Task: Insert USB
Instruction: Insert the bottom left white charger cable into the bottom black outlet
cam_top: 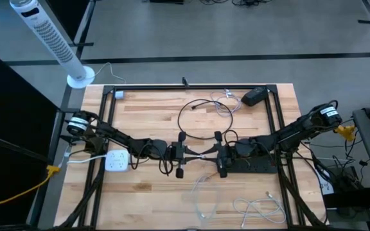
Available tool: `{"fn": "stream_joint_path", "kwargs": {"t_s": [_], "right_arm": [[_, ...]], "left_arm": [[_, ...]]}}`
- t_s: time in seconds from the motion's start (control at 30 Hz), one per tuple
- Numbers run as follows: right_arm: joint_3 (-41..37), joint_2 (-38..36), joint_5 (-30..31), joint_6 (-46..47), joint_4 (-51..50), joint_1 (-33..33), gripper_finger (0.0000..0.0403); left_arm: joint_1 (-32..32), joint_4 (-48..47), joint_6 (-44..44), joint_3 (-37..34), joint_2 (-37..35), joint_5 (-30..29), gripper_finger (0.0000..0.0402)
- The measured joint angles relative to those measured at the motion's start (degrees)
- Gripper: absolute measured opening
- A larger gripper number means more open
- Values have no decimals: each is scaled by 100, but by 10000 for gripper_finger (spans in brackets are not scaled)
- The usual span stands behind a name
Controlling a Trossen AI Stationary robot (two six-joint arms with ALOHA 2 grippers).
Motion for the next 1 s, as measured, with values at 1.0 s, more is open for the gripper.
{"fn": "stream_joint_path", "kwargs": {"t_s": [1.0], "right_arm": [[0, -556, 1250, -997, -977, 800, 9]], "left_arm": [[109, -303, -803, -13, -85, 249, 149]]}}
